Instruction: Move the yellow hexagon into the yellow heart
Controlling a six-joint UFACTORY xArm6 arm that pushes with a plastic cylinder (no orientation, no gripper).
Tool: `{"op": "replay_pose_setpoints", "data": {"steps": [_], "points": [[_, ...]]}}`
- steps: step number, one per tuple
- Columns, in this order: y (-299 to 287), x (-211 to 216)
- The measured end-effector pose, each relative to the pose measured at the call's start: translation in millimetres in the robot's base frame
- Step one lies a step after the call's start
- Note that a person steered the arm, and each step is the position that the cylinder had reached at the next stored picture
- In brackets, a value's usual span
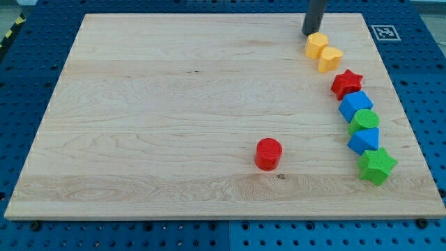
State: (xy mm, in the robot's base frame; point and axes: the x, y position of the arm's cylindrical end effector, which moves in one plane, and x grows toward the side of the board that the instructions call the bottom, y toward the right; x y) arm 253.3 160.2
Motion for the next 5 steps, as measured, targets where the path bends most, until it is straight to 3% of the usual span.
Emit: {"op": "replay_pose_setpoints", "data": {"steps": [1, 4, 5], "points": [[-38, 2], [9, 37], [-11, 37]]}}
